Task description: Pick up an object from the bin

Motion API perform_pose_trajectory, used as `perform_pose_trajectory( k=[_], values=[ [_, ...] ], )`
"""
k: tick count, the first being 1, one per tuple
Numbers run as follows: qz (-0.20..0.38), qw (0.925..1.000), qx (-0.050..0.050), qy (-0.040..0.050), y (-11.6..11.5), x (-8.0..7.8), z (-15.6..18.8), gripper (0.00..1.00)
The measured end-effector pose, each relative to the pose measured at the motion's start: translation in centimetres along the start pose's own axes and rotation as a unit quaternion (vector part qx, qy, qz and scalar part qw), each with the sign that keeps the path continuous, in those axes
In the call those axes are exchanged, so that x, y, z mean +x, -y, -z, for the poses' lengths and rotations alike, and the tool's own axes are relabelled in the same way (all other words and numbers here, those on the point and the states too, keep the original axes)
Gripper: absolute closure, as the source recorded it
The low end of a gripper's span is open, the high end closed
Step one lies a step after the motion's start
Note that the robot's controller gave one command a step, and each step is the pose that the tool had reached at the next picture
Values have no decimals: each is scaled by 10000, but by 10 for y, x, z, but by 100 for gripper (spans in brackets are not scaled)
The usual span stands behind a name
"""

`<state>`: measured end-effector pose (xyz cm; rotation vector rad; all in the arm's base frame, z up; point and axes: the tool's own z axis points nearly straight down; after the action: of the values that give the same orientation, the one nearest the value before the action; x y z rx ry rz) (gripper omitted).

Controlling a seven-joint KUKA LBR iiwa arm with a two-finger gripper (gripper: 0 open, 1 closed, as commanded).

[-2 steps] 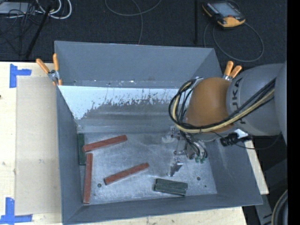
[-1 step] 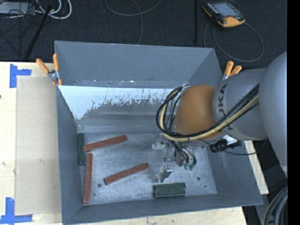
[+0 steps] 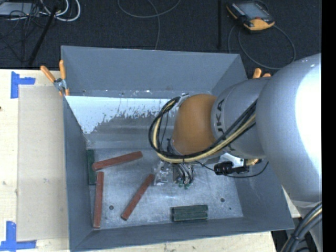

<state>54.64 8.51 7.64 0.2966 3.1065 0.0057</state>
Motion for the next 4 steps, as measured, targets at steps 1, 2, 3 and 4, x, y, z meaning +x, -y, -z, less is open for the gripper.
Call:
perform_pose_trajectory(
  k=[1,2,3,4],
  values=[
    [13,10000,14,-76,0,4,-3,0],
    [17,10000,15,-75,0,4,-3,0],
    [25,10000,15,-73,0,4,-3,0],
    [93,9999,23,-77,-2,3,-3,0]
  ],
)
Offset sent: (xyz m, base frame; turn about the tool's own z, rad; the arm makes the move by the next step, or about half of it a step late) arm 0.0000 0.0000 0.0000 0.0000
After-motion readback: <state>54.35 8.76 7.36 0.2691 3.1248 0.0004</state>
